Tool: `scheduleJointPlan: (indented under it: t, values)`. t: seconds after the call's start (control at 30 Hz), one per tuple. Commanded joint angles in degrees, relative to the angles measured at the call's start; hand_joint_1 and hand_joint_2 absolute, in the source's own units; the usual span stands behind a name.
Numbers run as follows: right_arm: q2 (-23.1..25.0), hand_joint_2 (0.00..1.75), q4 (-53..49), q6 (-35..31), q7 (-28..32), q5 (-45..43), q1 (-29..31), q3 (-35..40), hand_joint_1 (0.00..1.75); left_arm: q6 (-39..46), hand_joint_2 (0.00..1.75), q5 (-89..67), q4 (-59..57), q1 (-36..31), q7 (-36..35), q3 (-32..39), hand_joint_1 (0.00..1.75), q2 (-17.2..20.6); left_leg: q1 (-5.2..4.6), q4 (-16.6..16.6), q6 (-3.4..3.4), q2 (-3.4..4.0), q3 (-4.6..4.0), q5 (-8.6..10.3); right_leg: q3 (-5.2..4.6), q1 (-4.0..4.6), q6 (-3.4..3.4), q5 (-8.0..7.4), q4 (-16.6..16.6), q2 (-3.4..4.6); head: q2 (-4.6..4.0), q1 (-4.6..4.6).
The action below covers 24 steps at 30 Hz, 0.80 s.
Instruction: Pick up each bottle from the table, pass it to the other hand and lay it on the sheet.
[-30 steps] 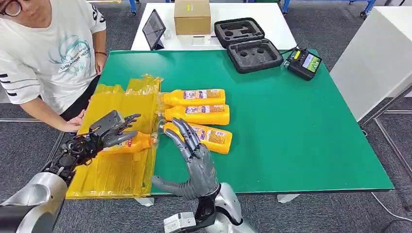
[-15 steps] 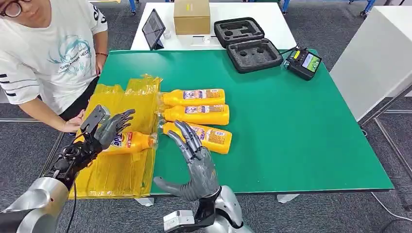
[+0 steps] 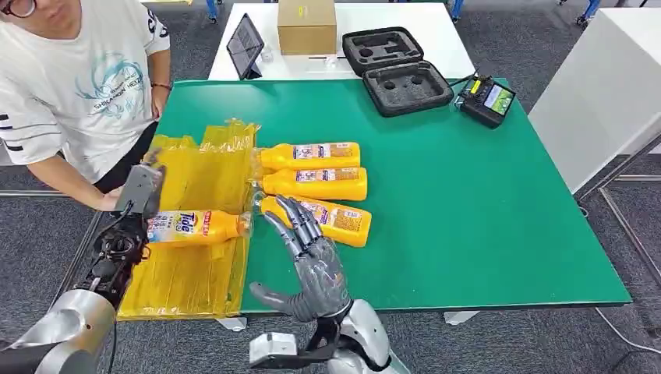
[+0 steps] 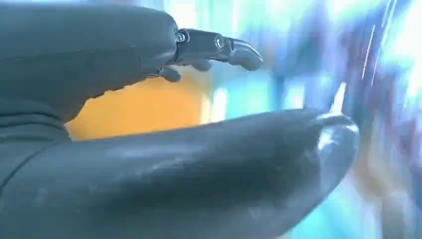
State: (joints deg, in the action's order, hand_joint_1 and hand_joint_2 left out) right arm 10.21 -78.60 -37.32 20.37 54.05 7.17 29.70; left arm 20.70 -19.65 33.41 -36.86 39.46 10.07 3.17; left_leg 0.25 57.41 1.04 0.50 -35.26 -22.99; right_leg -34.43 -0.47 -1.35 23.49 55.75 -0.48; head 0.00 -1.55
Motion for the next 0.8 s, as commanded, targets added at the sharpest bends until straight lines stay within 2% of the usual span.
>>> scheduleJointPlan:
  t: [0.03, 0.1, 0.2, 0.27, 0.4, 0.53, 0.8]
  values:
    - [-6.6, 1.75, 19.2, 11.5, -25.3, 19.3, 12.2, -11.3, 0.00, 17.4, 1.75, 13.8, 36.2, 17.3, 0.5, -0.1, 0.00, -4.0, -0.02, -0.1, 0.03, 0.07, 0.25, -0.07, 0.27, -0.02, -0.04, 0.01, -0.2, 0.13, 0.00, 0.00]
    - [-6.1, 1.75, 32.6, 11.2, -23.4, 18.1, 21.4, -13.7, 0.00, 19.3, 1.75, 14.4, 41.4, 21.3, 0.5, -2.1, 0.00, -4.3, 0.00, -0.1, 0.05, 0.17, 0.20, -0.10, 0.26, 0.00, -0.07, -0.02, -0.2, 0.24, 0.00, 0.00]
    - [-4.7, 1.75, 41.8, 9.6, -23.4, 19.4, 26.2, -14.5, 0.00, 19.3, 1.75, 12.7, 44.3, 22.0, 0.5, -1.5, 0.00, -5.2, -0.03, 0.0, 0.04, 0.37, 0.04, -0.11, 0.09, -0.01, -0.06, -0.08, -0.1, 0.47, 0.00, 0.00]
    - [-4.2, 1.75, 43.1, 9.9, -24.1, 20.0, 26.9, -14.6, 0.00, 19.3, 1.75, 10.9, 45.6, 21.8, 0.5, -0.7, 0.00, -6.0, -0.15, 0.0, 0.12, 0.19, -0.17, 0.03, -0.22, -0.12, -0.22, -0.16, 0.0, 0.23, 0.00, 0.00]
    - [-4.3, 1.75, 44.6, 12.1, -25.6, 21.1, 28.4, -14.9, 0.00, 19.3, 1.75, 7.1, 49.9, 22.4, 0.5, 1.0, 0.00, -7.9, -0.09, 0.1, 0.16, 0.12, -0.18, 0.04, -0.13, -0.07, -0.23, -0.10, 0.0, 0.18, 0.00, -0.02]
    - [-4.9, 1.75, 46.0, 12.8, -26.6, 21.6, 29.9, -15.1, 0.00, 19.3, 1.75, 7.5, 49.6, 22.8, 0.5, -0.1, 0.00, -7.8, -0.14, 0.1, 0.20, 0.07, -0.23, 0.06, -0.17, -0.10, -0.27, -0.13, 0.0, 0.16, 0.00, 0.00]
    - [-4.2, 1.75, 48.7, 15.6, -23.9, 18.9, 31.8, -16.6, 0.00, 19.3, 1.75, 8.2, 47.9, 22.7, 0.5, -0.9, 0.00, -7.5, -0.14, 0.0, 0.20, 0.02, -0.28, 0.10, -0.24, -0.10, -0.27, -0.15, 0.0, 0.12, 0.00, -0.02]
